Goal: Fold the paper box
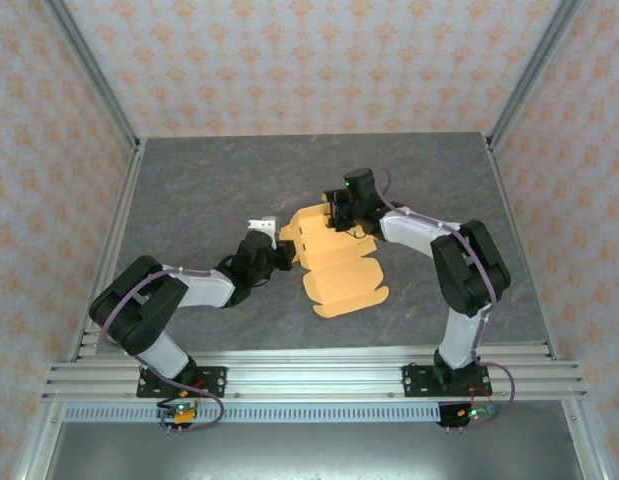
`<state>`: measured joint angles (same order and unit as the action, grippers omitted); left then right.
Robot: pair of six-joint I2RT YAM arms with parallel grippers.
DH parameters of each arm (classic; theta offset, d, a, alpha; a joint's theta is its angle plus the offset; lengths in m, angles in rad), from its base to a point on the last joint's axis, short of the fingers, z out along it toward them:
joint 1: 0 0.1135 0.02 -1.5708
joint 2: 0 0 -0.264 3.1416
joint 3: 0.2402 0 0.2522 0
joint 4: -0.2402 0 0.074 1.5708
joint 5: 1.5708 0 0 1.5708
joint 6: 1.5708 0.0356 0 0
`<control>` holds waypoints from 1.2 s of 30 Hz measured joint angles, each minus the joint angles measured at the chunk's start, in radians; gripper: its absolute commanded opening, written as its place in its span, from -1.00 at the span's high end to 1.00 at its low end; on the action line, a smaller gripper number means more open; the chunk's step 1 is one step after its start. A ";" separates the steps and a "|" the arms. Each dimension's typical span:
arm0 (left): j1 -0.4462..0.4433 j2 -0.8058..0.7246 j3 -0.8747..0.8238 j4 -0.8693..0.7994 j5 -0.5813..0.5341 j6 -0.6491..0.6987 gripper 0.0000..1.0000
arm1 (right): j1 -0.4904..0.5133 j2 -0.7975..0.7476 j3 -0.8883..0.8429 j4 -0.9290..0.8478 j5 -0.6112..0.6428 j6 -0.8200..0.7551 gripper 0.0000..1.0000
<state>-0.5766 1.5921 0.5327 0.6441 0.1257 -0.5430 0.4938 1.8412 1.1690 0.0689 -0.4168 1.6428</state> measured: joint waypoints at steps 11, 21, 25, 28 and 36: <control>0.000 -0.040 0.001 -0.023 -0.078 0.018 0.46 | 0.001 0.000 -0.005 0.027 -0.018 -0.031 0.82; 0.008 -0.214 -0.041 -0.163 -0.108 0.022 -0.31 | -0.004 0.009 -0.150 0.364 -0.037 -0.059 0.82; 0.012 -0.320 -0.076 -0.219 -0.139 0.021 -0.34 | -0.007 0.056 -0.166 0.555 -0.064 -0.093 0.85; 0.024 -0.383 -0.092 -0.269 -0.197 0.021 -0.35 | -0.010 0.090 -0.185 0.690 -0.088 -0.124 0.86; 0.096 -0.449 -0.122 -0.368 -0.321 0.006 -0.40 | -0.013 0.111 -0.217 0.887 -0.153 -0.277 0.81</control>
<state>-0.4808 1.1431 0.4103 0.2760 -0.1955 -0.5365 0.4812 1.9518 0.9524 0.9562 -0.5701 1.3663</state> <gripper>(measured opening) 0.701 0.072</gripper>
